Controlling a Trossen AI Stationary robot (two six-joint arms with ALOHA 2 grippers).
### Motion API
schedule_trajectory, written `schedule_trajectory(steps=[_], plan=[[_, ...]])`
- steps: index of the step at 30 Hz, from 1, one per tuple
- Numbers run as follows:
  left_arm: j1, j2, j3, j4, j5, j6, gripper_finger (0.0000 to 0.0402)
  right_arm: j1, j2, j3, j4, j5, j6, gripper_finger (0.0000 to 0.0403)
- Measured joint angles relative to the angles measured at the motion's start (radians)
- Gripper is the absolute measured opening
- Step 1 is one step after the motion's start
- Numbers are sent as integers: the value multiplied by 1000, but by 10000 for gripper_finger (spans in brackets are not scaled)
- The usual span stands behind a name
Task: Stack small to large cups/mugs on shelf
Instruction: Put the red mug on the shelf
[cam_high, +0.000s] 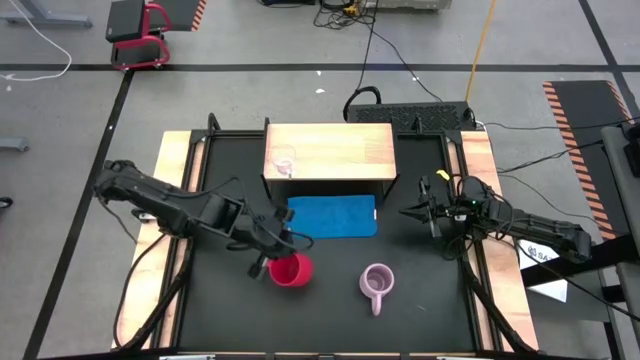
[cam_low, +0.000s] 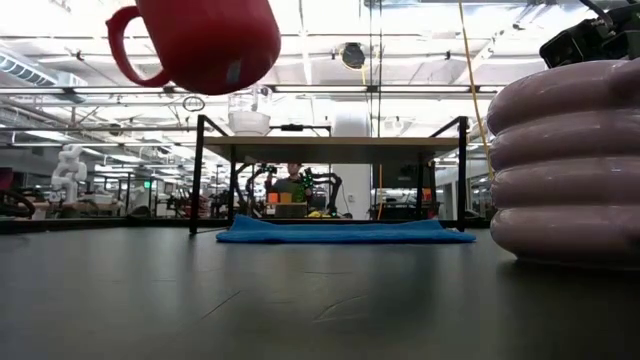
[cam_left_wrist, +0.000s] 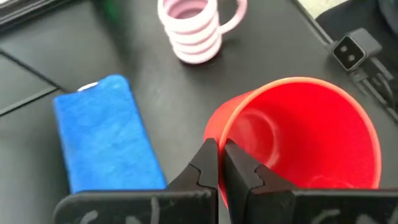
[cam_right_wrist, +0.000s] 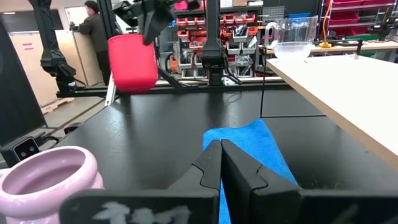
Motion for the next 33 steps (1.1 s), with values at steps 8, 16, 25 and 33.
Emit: schedule_trajectory(steps=[8,16,25,33], plan=[[77,-127,0,-84,-1,33,4,0,0,0,0,0,1,0],[147,-254,-33,-156,-12,16,4,0,0,0,0,0,-6,0],[221,-434,-239,20,7,-82,4,0,0,0,0,0,-9,0],[168,-513,-443,337,-42,-224,4,0,0,0,0,0,-8,0]])
